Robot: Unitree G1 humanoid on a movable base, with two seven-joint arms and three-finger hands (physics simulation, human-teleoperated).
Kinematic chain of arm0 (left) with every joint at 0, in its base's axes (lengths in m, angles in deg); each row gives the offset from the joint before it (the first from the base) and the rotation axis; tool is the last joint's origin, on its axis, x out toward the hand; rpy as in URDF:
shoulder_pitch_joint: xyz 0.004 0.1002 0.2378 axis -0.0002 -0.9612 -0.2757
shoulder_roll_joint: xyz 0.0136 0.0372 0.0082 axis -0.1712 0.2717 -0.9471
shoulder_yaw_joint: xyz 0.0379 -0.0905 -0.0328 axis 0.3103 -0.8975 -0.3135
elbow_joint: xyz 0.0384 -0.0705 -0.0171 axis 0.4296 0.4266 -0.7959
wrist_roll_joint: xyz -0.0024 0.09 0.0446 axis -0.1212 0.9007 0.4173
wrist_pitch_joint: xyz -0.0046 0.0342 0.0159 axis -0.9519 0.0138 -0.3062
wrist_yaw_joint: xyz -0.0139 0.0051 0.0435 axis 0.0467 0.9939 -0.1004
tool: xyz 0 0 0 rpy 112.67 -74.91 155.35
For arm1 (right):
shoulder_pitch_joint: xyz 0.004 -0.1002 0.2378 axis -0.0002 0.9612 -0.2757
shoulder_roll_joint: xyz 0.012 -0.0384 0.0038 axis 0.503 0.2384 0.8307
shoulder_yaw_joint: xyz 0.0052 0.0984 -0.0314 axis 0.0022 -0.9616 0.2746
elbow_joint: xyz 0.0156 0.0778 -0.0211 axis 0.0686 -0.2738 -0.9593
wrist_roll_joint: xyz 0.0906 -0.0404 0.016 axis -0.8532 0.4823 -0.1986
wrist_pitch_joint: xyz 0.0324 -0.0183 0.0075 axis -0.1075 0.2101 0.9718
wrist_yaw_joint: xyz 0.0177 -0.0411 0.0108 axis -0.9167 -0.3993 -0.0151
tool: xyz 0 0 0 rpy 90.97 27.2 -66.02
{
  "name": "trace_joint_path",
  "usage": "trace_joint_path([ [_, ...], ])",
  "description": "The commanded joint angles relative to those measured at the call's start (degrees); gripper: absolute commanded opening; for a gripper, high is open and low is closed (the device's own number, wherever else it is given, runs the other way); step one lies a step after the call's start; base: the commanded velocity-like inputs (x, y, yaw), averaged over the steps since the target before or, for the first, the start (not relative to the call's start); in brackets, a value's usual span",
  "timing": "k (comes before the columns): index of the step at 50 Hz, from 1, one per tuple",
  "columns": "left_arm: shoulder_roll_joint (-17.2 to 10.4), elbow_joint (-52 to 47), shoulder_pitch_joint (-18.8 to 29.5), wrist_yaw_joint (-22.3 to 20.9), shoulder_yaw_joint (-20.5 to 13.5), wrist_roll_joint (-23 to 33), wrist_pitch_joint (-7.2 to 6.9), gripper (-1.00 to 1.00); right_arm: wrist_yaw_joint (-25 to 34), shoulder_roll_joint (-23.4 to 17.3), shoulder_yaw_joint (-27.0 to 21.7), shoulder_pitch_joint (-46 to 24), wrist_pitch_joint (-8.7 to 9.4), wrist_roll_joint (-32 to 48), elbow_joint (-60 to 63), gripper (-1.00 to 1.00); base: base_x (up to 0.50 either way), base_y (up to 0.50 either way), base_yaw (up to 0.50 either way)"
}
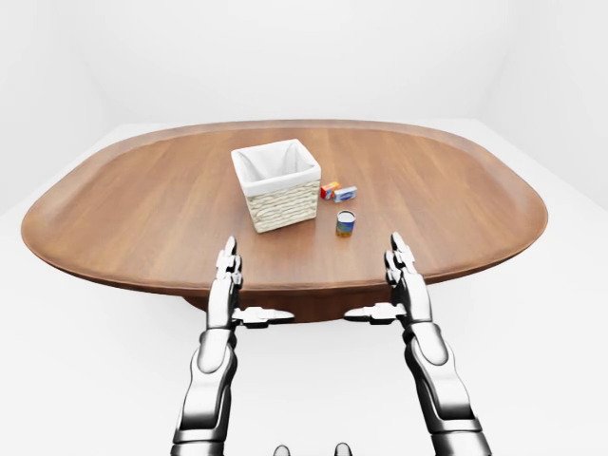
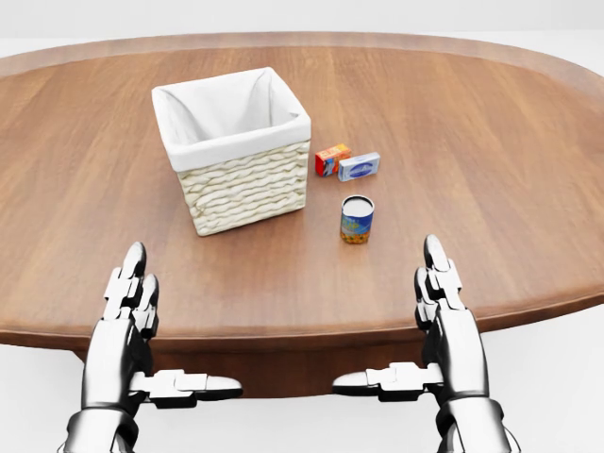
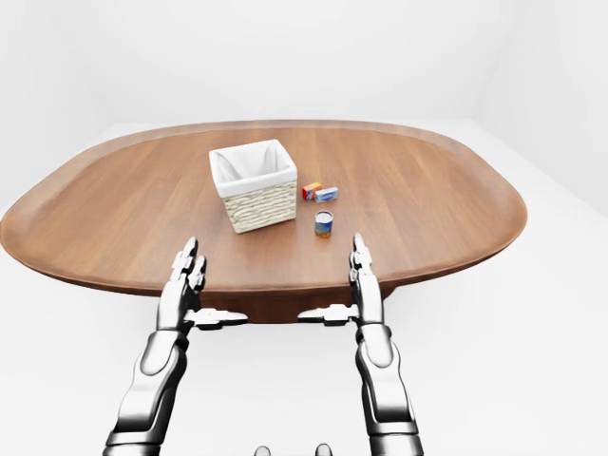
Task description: Pick up the alphabet soup and put it in the basket.
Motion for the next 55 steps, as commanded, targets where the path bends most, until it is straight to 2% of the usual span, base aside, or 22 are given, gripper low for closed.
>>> trace_joint_path([
  [1,-0.7,0.47,0.15,-1.17,-1.45,-0.56,0.12,1.0,1.15,-0.57,-1.07,0.22,0.08,-0.25,0.24,1.0,0.0,0.0,0.0],
  [4,-0.7,0.24,0.18,-1.27,-1.5,-0.74,0.09,1.0,1.4,-0.43,-1.07,0.3,1.02,-0.87,0.57,1.0,0.0,0.0,0.0],
  [5,-0.73,0.18,0.15,-1.22,-1.47,-0.61,0.15,1.0,1.7,-0.49,-1.04,0.17,0.59,-1.04,0.48,1.0,0.0,0.0,0.0],
  [9,-0.73,-0.29,0.15,-1.23,-1.63,-0.93,-0.21,1.0,2.09,-0.36,-1.06,0.98,3.13,-2.34,4.05,1.0,0.0,0.0,0.0],
  [12,-0.73,-0.36,0.13,-1.23,-1.62,-0.94,-0.25,1.0,2.08,-0.37,-1.05,0.99,3.17,-2.34,4.11,1.0,0.0,0.0,0.0],
  [13,-1.15,-0.95,0.62,-0.98,-2.75,-1.71,-1.21,1.0,0.76,-0.49,-1.58,0.47,4.99,-2.44,9.73,1.0,0.0,0.0,0.0],
  [15,-1.91,-2.85,1.18,-0.25,-3.7,-1.26,-3.07,1.0,0.32,-0.72,-1.53,-0.25,4.99,-2.56,14.87,1.0,0.0,0.0,0.0],
  [16,-1.91,-2.94,1.21,-0.22,-3.77,-1.2,-3.15,1.0,0.33,-0.7,-1.55,-0.29,4.99,-2.52,15.08,1.0,0.0,0.0,0.0],
  [17,-1.82,-6.87,1.52,0.05,-4.76,-3.04,-5.21,1.0,0.04,-0.4,-2.14,-1.16,4.99,-4.12,17.89,1.0,0.0,0.0,0.0],
  [21,-2.59,-18.63,2.6,1.67,-5.49,-2.25,-5.21,1.0,-1.55,-0.92,-2.3,-3.16,4.99,-3.66,25.71,1.0,0.0,0.0,0.0],
  [22,-2.58,-23.38,3.56,1.77,-6.82,-4.41,-5.21,1.0,-2.46,-1.33,-2.51,-4.6,4.99,-3.32,29.48,1.0,0.0,0.0,0.0],
  [24,-3.25,-25.29,3.9,1.98,-6.59,-2.96,-5.21,1.0,-2.35,-1.48,-2.6,-5.11,4.99,-3.44,31.94,1.0,0.0,0.0,0.0],
  [26,-3.85,-32.96,5.64,2.38,-8.4,-5.05,-5.21,1.0,-2.74,-1.8,-3.44,-7.04,4.99,-4.0,37.69,1.0,0.0,0.0,0.0],
  [30,-7.0,-43.56,9.57,2.92,-9.41,-4.16,-5.21,1.0,-3.81,-2.12,-5.58,-10.12,4.99,-6.33,43.45,1.0,0.0,0.0,0.0],
  [31,-7.07,-47.27,11.96,2.66,-10.84,-5.75,-5.21,1.0,-4.13,-2.33,-5.95,-11.06,4.99,-7.25,45.26,1.0,0.0,0.0,0.0],
  [33,-9.79,-51.22,14.71,3.11,-10.57,-2.61,-5.21,1.0,-4.86,-2.69,-6.15,-12.2,4.99,-8.41,47.37,1.0,0.0,0.0,0.0],
  [35,-8.98,-53.94,17.62,2.34,-12.16,-4.47,-5.21,1.0,-5.42,-1.86,-6.86,-13.16,4.99,-10.58,49.1,1.0,0.0,0.0,0.0],
  [37,-10.43,-56.25,19.79,2.49,-12.17,-3.7,-5.21,1.0,-7.39,-2.43,-7.25,-14.59,4.99,-12.24,51.47,1.0,0.0,0.0,0.0],
  [41,-10.77,-59.27,23.72,2.53,-16.8,-8.02,-5.21,1.0,-10.58,-2.55,-8.9,-20.42,4.99,-16.42,58.63,1.0,0.0,0.0,0.0],
  [43,-12.08,-59.25,23.78,3.34,-16.73,-8.51,-5.21,1.0,-11.53,-2.93,-9.04,-20.88,4.99,-17.44,59.12,1.0,0.0,0.0,0.0],
  [50,-12.35,-58.14,22.78,4.62,-17.25,-10.8,-5.21,1.0,-11.64,-3.9,-7.41,-17.89,4.99,-17.33,56.28,1.0,0.0,0.0,0.0],
  [55,-12.24,-57.68,21.45,5.61,-15.6,-10.84,-5.21,1.0,-11.31,-4.06,-6.2,-16.73,4.99,-16.52,55.53,1.0,0.0,0.0,0.0],
])
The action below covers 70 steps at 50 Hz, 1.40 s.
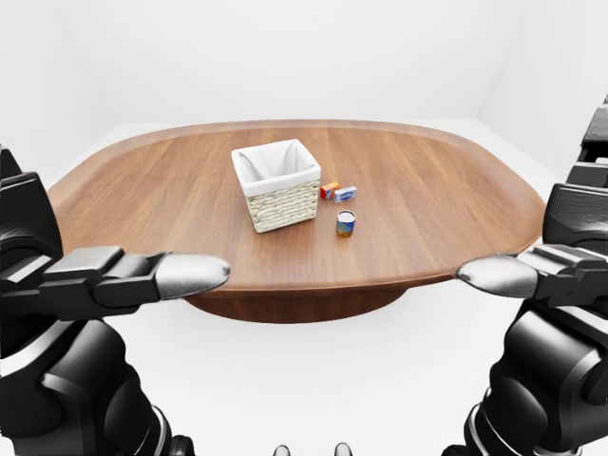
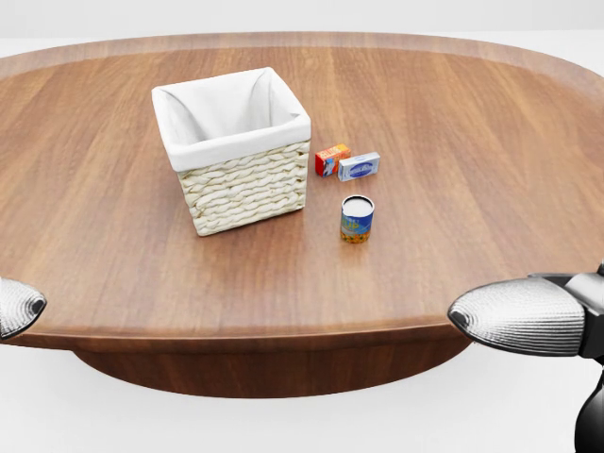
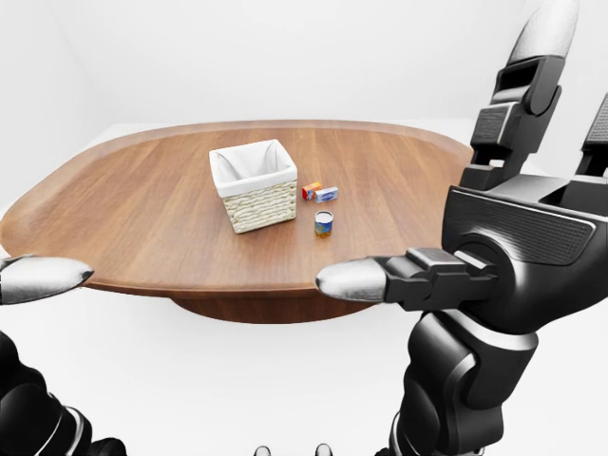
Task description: Pick up the alphabet soup and put it in the basket.
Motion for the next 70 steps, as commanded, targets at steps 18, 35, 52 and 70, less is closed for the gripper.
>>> trace_joint_path([
  [18,-0.31,-2.48,-0.26,1.02,0.83,-0.54,0.0,1.0,-0.25,0.18,2.33,0.74,0.0,0.51,1.82,1.0,0.0,0.0,0.0],
  [35,-0.24,-2.49,-0.24,0.91,0.83,-0.41,0.0,1.0,0.11,0.4,2.32,0.72,0.0,0.94,1.86,1.0,0.0,0.0,0.0],
  [52,-0.65,-2.89,0.7,0.35,0.54,-0.89,0.0,1.0,0.06,1.52,1.38,0.66,0.0,0.12,3.22,1.0,0.32,0.0,0.0],
  [70,-0.58,-2.92,0.07,0.5,2.02,-0.84,0.0,1.0,1.63,1.29,4.43,2.39,0.0,2.63,2.17,1.0,0.5,0.0,0.0],
])
